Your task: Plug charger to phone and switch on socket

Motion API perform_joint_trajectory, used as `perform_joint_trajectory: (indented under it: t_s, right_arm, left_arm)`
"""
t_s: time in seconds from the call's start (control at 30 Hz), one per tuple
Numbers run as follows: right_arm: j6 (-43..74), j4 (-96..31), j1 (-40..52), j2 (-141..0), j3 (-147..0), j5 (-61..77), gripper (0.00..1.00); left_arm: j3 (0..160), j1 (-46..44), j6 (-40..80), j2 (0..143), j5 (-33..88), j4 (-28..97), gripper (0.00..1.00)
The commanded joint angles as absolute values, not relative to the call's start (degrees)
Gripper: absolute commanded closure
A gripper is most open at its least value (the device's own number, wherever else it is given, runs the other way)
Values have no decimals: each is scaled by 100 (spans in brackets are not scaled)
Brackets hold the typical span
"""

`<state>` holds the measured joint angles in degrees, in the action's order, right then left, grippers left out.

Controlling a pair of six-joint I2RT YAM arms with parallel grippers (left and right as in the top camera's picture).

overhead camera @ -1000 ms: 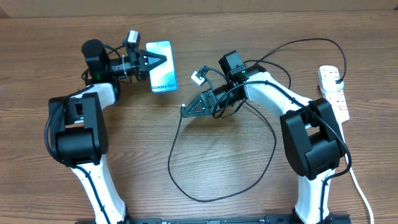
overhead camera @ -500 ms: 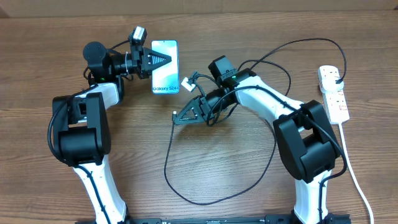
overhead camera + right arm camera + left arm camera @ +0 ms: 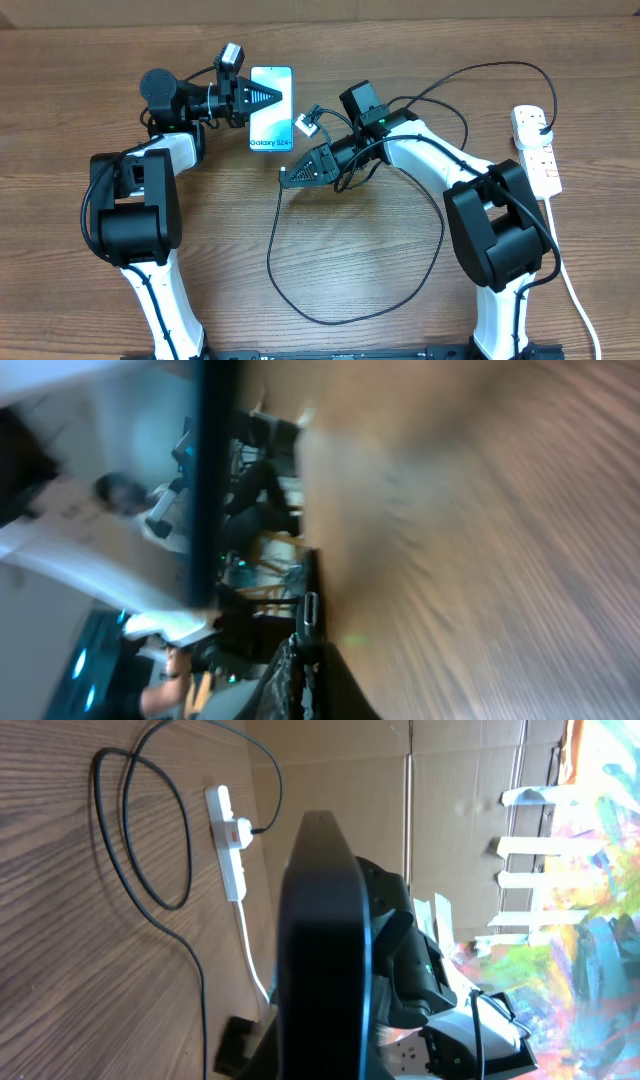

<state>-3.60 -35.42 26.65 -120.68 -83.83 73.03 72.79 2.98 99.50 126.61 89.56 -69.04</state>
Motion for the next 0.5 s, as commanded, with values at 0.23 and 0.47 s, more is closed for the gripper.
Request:
perform_joint_trajectory:
  t_s: [0.23, 0.47]
  right_arm:
    - [851, -3883, 2506, -11898, -8361, 3903, 0]
    - [2093, -3933, 3022, -11880, -8377, 1601, 0]
  left_arm:
    - [7328, 825, 9880, 12567, 9054, -6967, 96]
    - [7328, 1133, 9767, 12567, 9054, -6947, 96]
